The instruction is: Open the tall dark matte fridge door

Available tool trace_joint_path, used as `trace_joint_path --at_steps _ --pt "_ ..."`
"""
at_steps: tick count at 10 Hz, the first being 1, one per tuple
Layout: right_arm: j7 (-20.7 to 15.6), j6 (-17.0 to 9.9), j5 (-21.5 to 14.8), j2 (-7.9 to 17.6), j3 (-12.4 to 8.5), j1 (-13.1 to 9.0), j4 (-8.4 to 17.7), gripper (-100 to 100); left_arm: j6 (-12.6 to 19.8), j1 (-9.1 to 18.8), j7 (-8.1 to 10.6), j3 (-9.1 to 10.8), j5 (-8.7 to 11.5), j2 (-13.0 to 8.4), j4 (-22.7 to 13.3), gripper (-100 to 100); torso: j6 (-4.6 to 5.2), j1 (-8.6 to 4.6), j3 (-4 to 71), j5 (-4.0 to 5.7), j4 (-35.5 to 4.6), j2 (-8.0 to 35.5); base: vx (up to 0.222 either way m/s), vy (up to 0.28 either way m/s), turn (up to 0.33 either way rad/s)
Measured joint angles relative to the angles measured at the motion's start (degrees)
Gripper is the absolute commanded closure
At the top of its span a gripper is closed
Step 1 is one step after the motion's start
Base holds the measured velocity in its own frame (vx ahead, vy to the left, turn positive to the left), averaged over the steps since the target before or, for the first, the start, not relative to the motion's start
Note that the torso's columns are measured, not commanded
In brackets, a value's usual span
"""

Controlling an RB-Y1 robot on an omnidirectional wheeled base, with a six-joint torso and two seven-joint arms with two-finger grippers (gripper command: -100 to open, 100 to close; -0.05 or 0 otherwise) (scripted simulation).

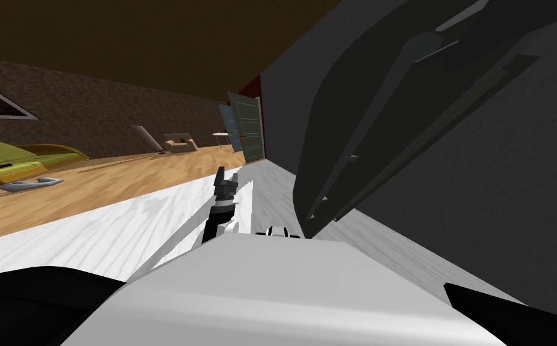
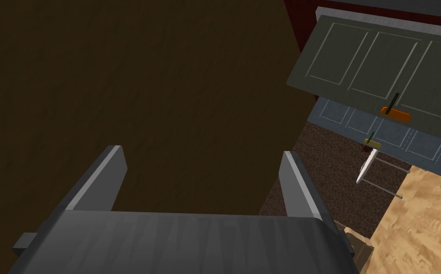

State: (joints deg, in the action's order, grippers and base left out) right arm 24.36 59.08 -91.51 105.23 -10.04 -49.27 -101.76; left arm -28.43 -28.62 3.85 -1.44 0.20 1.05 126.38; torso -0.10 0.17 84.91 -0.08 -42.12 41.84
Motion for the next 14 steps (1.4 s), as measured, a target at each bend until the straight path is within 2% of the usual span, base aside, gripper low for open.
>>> trace_joint_path --at_steps 2,4,6,7,8,11,14 --pt "2.0 0.9 -2.6 0.5 -0.6 0.4 -0.5 100 0.0 0.0 0.0 -0.01 0.0 0.0 0.0 0 -0.15 0.39 0.0 -0.14 0.1 0.0 0.039 0.342 -0.08" --pt "3.9 2.0 -4.6 1.0 -0.6 0.7 -1.1 100 0.0 0.0 0.0 -0.01 0.0 0.0 0.0 0 -0.01 -0.04 -0.1 -0.02 0.0 0.1 0.06 0.336 -0.092" --pt "5.7 1.9 -5.9 2.5 0.7 0.8 -1.2 100 0.0 0.0 0.0 -0.01 0.0 0.0 0.0 0 -0.01 -0.3 0.0 0.02 -0.1 0.1 0.093 0.307 -0.094" --pt "6.8 1.5 -6.5 3.6 1.5 0.9 -1.4 100 0.0 0.0 0.0 0.0 0.0 0.0 0.0 0 -0.05 -0.32 0.0 0.0 -0.1 0.1 0.031 0.195 -0.043" --pt "7.3 2.2 -7.5 3.1 1.1 1.0 -1.6 100 0.0 0.0 0.0 0.0 0.0 0.0 0.0 0 -0.12 -0.49 0.0 0.04 -0.1 0.2 0.039 0.188 -0.036" --pt "9.1 2.6 -8.9 4.1 1.5 1.1 -2.2 100 0.0 0.0 0.0 0.01 0.0 0.0 0.0 0 0.02 -0.26 -0.1 0.11 0.0 0.2 0.05 0.143 -0.038" --pt "12.0 5.2 -12.1 5.2 2.0 0.6 -3.1 100 0.0 0.0 0.0 0.0 0.0 0.0 0.0 0 -0.11 0.21 0.1 -0.07 0.1 -0.1 0.125 0.284 -0.047"
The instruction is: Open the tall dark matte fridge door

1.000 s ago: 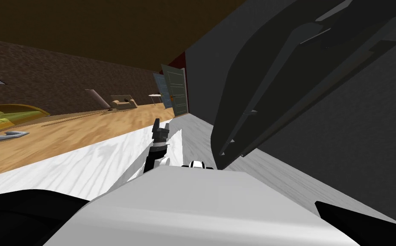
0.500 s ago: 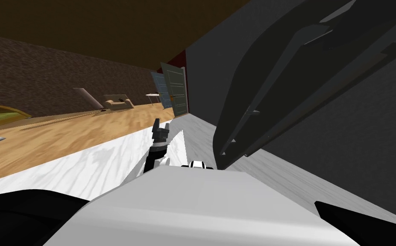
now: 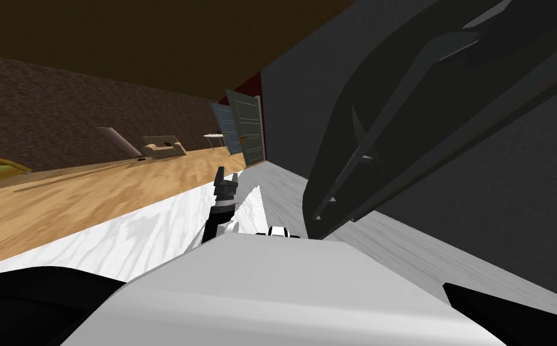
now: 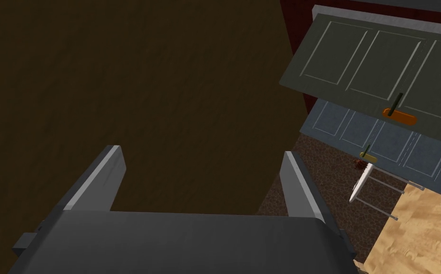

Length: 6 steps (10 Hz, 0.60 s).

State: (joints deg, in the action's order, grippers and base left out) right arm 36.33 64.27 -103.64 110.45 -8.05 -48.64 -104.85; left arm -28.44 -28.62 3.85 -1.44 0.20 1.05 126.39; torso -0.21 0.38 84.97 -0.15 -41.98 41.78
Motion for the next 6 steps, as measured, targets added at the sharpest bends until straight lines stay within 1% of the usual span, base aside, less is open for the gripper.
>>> trace_joint_path --at_steps 1,2,3,4,5,6 --pt "1.2 0.6 -0.7 1.0 0.4 0.0 -0.3 -100 0.0 0.0 0.0 0.0 0.0 0.0 0.0 0 0.03 -0.1 0.0 0.01 0.0 0.0 0.077 0.135 0.094" --pt "0.6 2.6 -0.5 0.7 -0.3 -1.2 0.3 -100 0.0 0.0 0.0 0.01 0.0 0.0 0.0 0 0.09 -0.76 -0.2 0.21 -0.2 0.3 0.021 -0.016 0.085" --pt "-0.1 3.2 0.6 1.6 -0.5 -1.0 0.8 -100 0.0 0.0 0.0 0.02 0.0 0.0 0.0 0 0.21 -1.43 -0.2 0.47 -0.3 0.5 -0.01 -0.046 0.053" --pt "-0.5 3.0 2.2 3.1 -0.6 -0.5 1.5 -100 0.0 0.0 0.0 0.03 0.0 0.0 0.0 0 0.22 -1.49 -0.2 0.41 -0.4 0.5 0.008 -0.056 0.082" --pt "-1.0 2.7 3.3 4.6 -1.1 -0.2 2.6 -100 0.0 0.0 0.0 0.04 0.0 0.0 0.0 0 0.21 -1.09 -0.2 0.31 -0.4 0.4 0.037 -0.055 0.117" --pt "-1.9 3.4 4.2 5.7 -1.6 -0.7 3.9 -100 0.0 0.0 0.0 0.04 0.0 0.0 0.0 0 0.15 -0.6 -0.1 0.17 -0.2 0.2 0.052 -0.036 0.097"
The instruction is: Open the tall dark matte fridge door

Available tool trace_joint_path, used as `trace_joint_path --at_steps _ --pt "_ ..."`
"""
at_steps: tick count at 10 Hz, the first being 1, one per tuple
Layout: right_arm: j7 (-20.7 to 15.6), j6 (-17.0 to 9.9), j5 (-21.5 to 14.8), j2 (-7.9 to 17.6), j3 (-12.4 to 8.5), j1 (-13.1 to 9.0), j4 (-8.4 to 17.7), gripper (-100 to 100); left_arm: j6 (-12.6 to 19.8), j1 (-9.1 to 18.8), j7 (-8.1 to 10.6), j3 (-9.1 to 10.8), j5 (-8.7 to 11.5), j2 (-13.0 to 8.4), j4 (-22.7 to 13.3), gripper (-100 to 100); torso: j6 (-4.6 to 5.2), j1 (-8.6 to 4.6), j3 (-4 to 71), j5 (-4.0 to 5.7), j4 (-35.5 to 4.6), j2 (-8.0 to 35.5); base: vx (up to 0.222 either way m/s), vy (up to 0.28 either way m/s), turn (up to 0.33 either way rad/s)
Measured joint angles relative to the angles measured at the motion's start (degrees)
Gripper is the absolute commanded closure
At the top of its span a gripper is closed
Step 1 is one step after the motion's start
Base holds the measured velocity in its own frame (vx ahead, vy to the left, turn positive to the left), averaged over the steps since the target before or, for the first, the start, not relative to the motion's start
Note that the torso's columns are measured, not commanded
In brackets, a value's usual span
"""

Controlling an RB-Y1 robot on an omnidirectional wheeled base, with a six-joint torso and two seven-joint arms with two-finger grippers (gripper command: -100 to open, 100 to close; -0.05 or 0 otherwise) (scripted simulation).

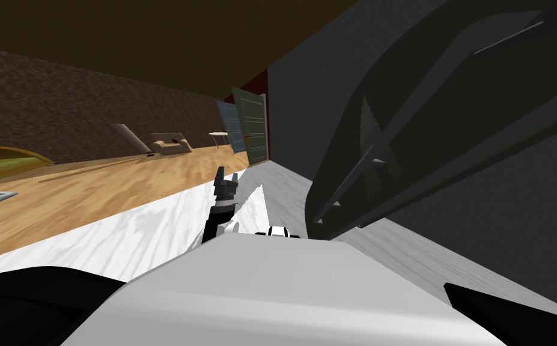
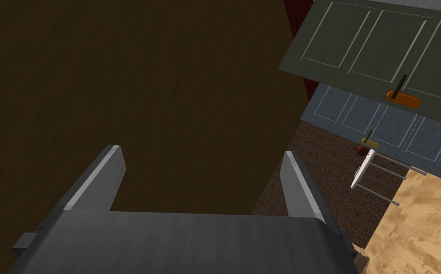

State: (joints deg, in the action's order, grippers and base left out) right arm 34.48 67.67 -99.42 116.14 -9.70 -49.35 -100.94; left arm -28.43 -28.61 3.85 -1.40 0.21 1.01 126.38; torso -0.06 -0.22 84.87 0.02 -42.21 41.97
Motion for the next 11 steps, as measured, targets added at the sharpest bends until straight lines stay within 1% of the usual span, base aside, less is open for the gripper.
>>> trace_joint_path --at_steps 1,2,3,4,5,6,8,11 --pt "-0.6 0.2 1.8 2.2 -0.9 0.9 1.3 -100 0.0 0.0 0.0 0.0 0.0 0.0 0.0 0 -0.09 0.4 0.1 -0.18 0.1 -0.1 0.027 -0.016 0.01" --pt "-1.2 0.8 2.6 2.7 -1.2 0.7 1.9 -100 0.0 0.0 0.0 -0.01 0.0 0.0 0.0 0 -0.16 0.6 0.2 -0.34 0.1 -0.2 0.014 -0.007 0.043" --pt "-1.8 2.5 2.5 2.2 -1.0 -1.0 2.1 -100 0.0 0.0 0.0 -0.01 0.0 0.0 0.0 0 -0.19 0.68 0.2 -0.42 0.0 -0.1 0.022 0.004 0.067" --pt "-2.4 3.3 3.8 3.5 -1.5 -0.7 2.9 -100 0.0 0.0 0.0 -0.01 0.0 0.0 0.0 0 -0.18 0.7 0.2 -0.51 -0.1 -0.1 0.036 0.004 0.103" --pt "-3.1 5.1 4.4 3.5 -1.5 -2.4 3.2 -100 0.0 0.0 0.0 -0.01 0.0 0.0 0.0 0 -0.21 0.72 0.3 -0.64 -0.2 0.0 0.011 -0.004 0.0" --pt "-3.3 5.8 4.5 3.4 -1.4 -2.5 3.2 0 0.0 0.0 0.0 -0.01 0.0 0.0 0.0 0 -0.16 0.63 0.2 -0.47 -0.1 0.0 -0.011 0.001 -0.021" --pt "-3.3 6.1 4.7 3.3 -1.2 -2.4 3.1 0 0.0 0.0 0.0 -0.01 0.0 0.0 0.0 0 -0.04 0.32 0.0 -0.18 0.0 0.1 -0.008 0.005 -0.007" --pt "-3.3 6.3 4.8 3.3 -1.2 -2.3 2.9 0 0.0 0.0 0.0 -0.01 0.0 0.0 0.0 0 0.04 0.12 -0.2 0.0 0.0 0.2 -0.002 0.002 -0.001"
